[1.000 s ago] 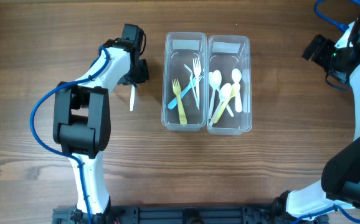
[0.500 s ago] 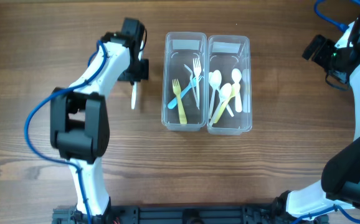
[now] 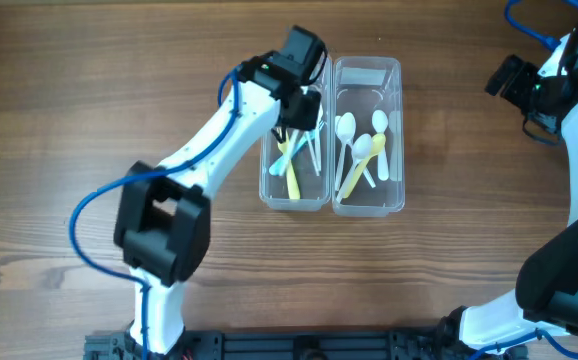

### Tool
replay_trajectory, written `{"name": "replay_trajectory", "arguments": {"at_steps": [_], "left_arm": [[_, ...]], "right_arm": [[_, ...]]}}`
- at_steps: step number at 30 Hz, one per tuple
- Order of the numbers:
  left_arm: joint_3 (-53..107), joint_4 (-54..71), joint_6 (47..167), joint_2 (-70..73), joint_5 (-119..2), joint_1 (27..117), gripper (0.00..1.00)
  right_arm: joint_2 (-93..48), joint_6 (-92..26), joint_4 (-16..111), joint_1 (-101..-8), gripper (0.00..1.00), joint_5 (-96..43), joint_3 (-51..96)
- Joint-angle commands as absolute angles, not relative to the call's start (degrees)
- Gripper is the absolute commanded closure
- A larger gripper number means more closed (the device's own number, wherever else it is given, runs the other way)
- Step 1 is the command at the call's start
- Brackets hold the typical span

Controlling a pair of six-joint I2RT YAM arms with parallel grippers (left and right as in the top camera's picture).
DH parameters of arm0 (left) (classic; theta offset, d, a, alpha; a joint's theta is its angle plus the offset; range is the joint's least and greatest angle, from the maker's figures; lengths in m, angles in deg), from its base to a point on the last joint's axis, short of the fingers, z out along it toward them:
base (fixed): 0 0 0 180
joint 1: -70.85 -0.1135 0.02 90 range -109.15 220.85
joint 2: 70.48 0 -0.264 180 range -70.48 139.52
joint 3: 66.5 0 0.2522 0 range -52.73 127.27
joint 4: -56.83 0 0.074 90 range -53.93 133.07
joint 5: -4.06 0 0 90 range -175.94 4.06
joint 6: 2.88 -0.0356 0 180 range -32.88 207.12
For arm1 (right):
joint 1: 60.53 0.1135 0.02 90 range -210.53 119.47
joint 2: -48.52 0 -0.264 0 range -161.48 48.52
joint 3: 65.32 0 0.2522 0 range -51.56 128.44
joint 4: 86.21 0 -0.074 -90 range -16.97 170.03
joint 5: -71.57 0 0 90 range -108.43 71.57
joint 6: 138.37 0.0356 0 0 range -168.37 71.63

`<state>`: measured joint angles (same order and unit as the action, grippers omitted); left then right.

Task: Pack container
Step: 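Place the last white fork into the left container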

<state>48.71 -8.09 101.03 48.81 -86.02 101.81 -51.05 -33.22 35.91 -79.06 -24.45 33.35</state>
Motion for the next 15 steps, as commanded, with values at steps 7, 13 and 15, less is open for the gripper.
{"name": "replay_trajectory", "arguments": {"at_steps": [7, 13, 15], "left_arm": [[50.3, -5.7, 101.3, 36.5, -85.6, 94.2, 0.28], [50.3, -11.0, 101.6, 35.3, -89.6, 82.5, 0.27], [50.3, -15.2, 103.2, 35.3, -89.6, 78.1, 0.25]], "right_arm": [[-51.5, -31.5, 39.2, -77.2, 0.51, -40.5, 33.8], [-58.6, -31.4, 45.3, -66.8, 0.89, -40.3, 33.8], [-62.1, -28.7, 46.2, -65.6, 0.96, -38.1, 33.8]]}}
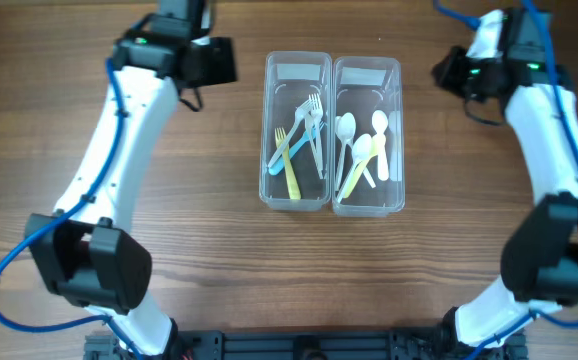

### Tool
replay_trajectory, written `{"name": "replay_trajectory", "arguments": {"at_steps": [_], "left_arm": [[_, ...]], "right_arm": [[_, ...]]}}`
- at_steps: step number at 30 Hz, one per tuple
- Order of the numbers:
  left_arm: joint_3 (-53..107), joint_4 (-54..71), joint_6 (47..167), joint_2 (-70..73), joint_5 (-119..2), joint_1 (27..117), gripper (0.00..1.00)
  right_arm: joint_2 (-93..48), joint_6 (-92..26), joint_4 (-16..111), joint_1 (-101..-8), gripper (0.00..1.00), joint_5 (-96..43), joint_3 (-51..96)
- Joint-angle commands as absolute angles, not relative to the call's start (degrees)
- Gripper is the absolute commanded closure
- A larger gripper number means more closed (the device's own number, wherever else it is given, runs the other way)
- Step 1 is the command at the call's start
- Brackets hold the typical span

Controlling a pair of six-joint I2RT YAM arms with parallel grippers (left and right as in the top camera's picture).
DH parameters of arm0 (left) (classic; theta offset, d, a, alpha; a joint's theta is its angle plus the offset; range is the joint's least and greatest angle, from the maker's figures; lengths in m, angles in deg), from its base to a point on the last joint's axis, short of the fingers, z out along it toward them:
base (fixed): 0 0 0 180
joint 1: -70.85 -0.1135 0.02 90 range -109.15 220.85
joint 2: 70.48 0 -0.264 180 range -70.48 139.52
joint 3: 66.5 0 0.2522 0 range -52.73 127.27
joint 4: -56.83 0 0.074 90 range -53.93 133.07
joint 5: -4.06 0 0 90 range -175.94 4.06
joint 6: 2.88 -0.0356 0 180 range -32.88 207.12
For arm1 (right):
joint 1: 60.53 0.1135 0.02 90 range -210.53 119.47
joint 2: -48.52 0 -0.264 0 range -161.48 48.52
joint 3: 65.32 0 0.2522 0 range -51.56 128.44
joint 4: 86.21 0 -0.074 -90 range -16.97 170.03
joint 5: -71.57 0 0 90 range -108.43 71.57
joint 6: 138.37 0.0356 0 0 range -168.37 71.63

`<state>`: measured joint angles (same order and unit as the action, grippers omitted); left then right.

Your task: Pack container

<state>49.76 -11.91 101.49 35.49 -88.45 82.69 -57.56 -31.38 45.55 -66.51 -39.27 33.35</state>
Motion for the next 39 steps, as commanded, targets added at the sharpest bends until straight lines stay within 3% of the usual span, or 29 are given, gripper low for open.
{"name": "replay_trajectory", "arguments": {"at_steps": [1, 10, 13, 22, 30, 37, 38, 39], "left_arm": [[50.3, -17.1, 103.3, 35.3, -89.6, 76.4, 0.25], [50.2, -22.3, 104.3, 35.3, -89.2, 71.5, 0.21], [50.2, -22.1, 104.3, 35.3, -89.2, 71.5, 0.18], [50.2, -22.6, 104.3, 35.3, -89.2, 71.5, 0.02], [50.2, -22.6, 100.9, 35.3, -89.7, 71.4, 0.00], [50.2, -22.5, 100.9, 35.3, -89.7, 71.4, 0.00], [50.2, -22.5, 100.9, 35.3, -89.7, 71.4, 0.00], [50.2, -22.5, 100.9, 35.3, -89.6, 71.4, 0.00]], "right_arm": [[-63.6, -26.6, 46.2, -65.6, 0.96, -36.0, 33.8], [-69.4, -27.7, 47.9, -63.1, 0.96, -46.2, 33.8], [-69.4, -33.0, 49.3, -62.8, 0.94, -54.6, 33.8], [-68.5, -31.2, 49.7, -71.7, 0.96, -46.7, 35.0], [-46.7, -51.7, 48.0, -75.8, 0.96, -39.8, 44.5], [-30.1, -52.9, 50.9, -75.8, 0.95, -39.8, 44.6], [-29.0, -52.9, 50.4, -75.8, 0.76, -39.8, 44.6], [-28.2, -52.7, 49.4, -75.8, 0.28, -39.8, 44.6]]}}
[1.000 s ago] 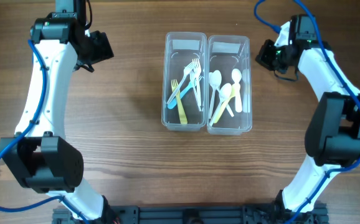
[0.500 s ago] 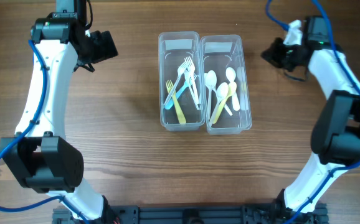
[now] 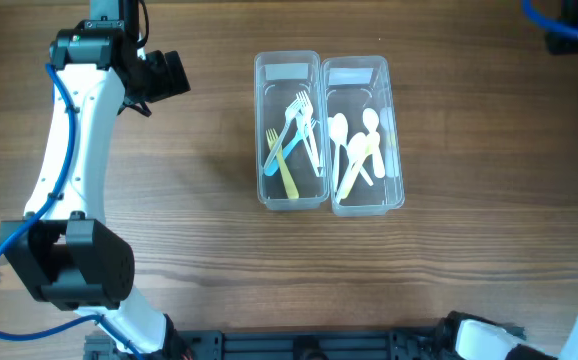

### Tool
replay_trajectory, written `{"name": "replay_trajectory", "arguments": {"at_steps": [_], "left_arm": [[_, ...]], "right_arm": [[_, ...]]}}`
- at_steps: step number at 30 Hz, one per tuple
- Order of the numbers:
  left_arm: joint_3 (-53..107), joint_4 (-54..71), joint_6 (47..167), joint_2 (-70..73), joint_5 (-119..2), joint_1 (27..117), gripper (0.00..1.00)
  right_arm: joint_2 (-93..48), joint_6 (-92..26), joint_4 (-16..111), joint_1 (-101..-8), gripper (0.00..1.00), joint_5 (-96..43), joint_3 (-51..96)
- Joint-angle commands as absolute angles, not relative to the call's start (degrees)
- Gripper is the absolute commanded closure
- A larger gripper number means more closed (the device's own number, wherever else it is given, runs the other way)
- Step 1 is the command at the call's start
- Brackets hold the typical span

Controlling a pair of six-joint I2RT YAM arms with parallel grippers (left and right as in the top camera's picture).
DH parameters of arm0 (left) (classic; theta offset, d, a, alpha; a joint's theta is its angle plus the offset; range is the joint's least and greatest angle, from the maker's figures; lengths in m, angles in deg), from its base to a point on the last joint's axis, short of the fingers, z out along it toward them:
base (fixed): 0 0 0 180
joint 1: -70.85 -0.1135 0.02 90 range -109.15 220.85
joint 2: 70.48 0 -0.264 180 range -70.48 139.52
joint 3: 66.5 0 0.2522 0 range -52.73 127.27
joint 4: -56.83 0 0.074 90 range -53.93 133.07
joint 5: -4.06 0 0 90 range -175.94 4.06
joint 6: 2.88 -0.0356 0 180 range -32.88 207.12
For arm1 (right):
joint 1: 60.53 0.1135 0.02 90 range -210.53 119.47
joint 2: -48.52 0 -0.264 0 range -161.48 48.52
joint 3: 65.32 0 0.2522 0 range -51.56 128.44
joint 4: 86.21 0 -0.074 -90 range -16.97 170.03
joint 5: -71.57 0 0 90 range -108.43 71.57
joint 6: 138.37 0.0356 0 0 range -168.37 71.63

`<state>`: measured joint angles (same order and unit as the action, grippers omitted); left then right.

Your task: Pack container

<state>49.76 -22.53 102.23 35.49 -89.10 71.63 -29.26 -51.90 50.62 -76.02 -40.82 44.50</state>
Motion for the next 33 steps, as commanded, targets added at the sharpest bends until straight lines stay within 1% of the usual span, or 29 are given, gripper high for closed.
{"name": "replay_trajectory", "arguments": {"at_steps": [1, 4, 12, 13, 15, 18, 21, 24, 28, 31, 33], "left_arm": [[50.2, -22.5, 100.9, 35.3, -89.7, 71.4, 0.00], [50.2, -22.5, 100.9, 35.3, -89.7, 71.4, 0.00], [50.2, -22.5, 100.9, 35.3, -89.7, 71.4, 0.00], [50.2, -22.5, 100.9, 35.3, -89.7, 71.4, 0.00], [50.2, -22.5, 100.9, 35.3, -89.7, 71.4, 0.00], [50.2, -22.5, 100.9, 35.3, -89.7, 71.4, 0.00], [50.2, -22.5, 100.9, 35.3, -89.7, 71.4, 0.00], [50.2, -22.5, 100.9, 35.3, -89.7, 71.4, 0.00], [50.2, -22.5, 100.9, 35.3, -89.6, 71.4, 0.00], [50.2, -22.5, 100.9, 35.3, -89.7, 71.4, 0.00], [50.2, -22.5, 100.9, 35.3, -89.6, 71.4, 0.00]], "right_arm": [[-27.9, -52.7, 48.7, -75.8, 0.00, -39.8, 44.6], [-28.5, -52.7, 46.2, -75.8, 0.00, -39.8, 44.5], [-29.0, -52.7, 32.9, -75.5, 0.00, -39.8, 44.5], [-29.1, -52.8, 32.5, -75.6, 0.00, -39.6, 44.5], [-29.4, -52.9, 32.6, -75.5, 0.00, -33.7, 44.5], [-27.6, -52.9, 32.3, -75.6, 0.00, -29.1, 44.4], [-20.6, -52.9, 31.6, -75.6, 0.00, -29.1, 42.3], [-9.0, -48.5, 34.6, -74.6, 0.00, -29.1, 33.7], [9.1, -42.3, 43.5, -72.5, 0.00, -29.6, 10.8], [18.0, -40.4, 50.7, -72.5, 0.00, -30.6, -5.8], [24.3, -40.5, 58.1, -72.5, 0.00, -32.5, -17.8]]}}
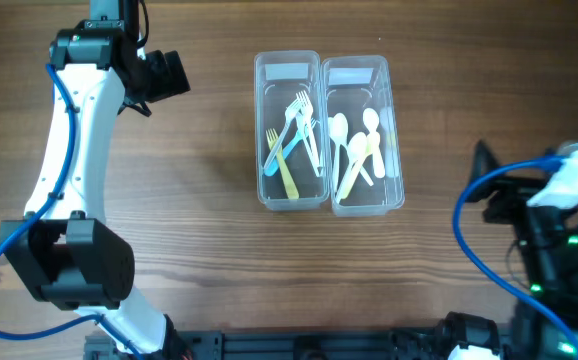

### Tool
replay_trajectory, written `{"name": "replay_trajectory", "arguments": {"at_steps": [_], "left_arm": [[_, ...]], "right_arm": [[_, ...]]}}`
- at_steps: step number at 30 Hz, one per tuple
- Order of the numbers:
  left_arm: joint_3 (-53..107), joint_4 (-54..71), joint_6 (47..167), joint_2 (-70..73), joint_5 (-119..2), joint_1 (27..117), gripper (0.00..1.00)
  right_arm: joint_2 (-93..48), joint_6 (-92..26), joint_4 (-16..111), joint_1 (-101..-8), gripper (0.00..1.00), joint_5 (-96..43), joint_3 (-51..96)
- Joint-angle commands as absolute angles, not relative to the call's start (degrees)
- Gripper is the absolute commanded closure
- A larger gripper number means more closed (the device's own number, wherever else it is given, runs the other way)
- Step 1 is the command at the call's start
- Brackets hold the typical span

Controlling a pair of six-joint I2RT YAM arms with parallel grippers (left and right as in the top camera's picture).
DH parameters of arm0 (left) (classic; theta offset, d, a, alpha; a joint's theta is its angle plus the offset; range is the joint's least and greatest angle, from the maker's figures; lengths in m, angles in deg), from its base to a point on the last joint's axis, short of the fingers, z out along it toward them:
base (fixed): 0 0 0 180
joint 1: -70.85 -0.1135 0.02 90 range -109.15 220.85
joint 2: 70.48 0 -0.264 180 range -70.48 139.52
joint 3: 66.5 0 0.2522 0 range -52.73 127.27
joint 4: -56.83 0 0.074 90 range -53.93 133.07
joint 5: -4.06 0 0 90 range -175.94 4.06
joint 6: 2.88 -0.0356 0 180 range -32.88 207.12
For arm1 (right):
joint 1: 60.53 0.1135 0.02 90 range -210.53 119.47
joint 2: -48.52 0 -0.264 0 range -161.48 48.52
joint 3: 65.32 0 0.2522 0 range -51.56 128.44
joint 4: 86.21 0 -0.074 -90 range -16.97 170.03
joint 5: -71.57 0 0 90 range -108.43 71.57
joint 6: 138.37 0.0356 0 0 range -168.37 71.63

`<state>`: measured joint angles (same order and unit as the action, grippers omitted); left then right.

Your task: Pack container

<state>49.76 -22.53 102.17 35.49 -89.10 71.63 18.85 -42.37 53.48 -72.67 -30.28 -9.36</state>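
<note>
Two clear plastic containers stand side by side at the middle of the table. The left container [267,130] holds several forks [291,140], white, blue and yellow. The right container [397,130] holds several spoons [357,150], white and yellow. My left gripper [166,74] hangs at the far left, well away from the containers, and its jaws do not show clearly. My right arm [554,195] is folded at the near right edge. Its gripper end is dark and unclear.
The wooden table [199,250] lies bare around the containers. Blue cables loop along both arms. The arms' black base rail [299,345] runs along the near edge.
The right arm was at the top right corner, mostly out of frame, and is now folded low at the near right. The left arm and both containers have not moved.
My left gripper was first over the forks in the left container, with the right arm off at the far right. Then both grippers flanked the containers at the far side. Later the left one stood further left, and now the right arm sits at the near right.
</note>
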Motion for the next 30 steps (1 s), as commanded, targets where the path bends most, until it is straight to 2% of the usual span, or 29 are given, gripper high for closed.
{"name": "replay_trajectory", "arguments": {"at_steps": [1, 5, 13, 30], "left_arm": [[50.2, -22.5, 100.9, 35.3, -89.7, 71.4, 0.00], [50.2, -22.5, 100.9, 35.3, -89.6, 71.4, 0.00], [50.2, -22.5, 100.9, 35.3, -89.6, 71.4, 0.00], [50.2, -22.5, 100.9, 35.3, -89.6, 71.4, 0.00]], "right_arm": [[27.0, -40.5, 61.0, -72.5, 0.00, -33.6, -22.3], [36.7, -40.5, 64.6, -69.2, 0.00, -34.8, -34.0], [48.3, -40.6, 67.1, -67.5, 0.00, -32.5, -45.8], [48.3, -40.7, 67.7, -67.5, 0.00, -32.4, -46.3]]}}
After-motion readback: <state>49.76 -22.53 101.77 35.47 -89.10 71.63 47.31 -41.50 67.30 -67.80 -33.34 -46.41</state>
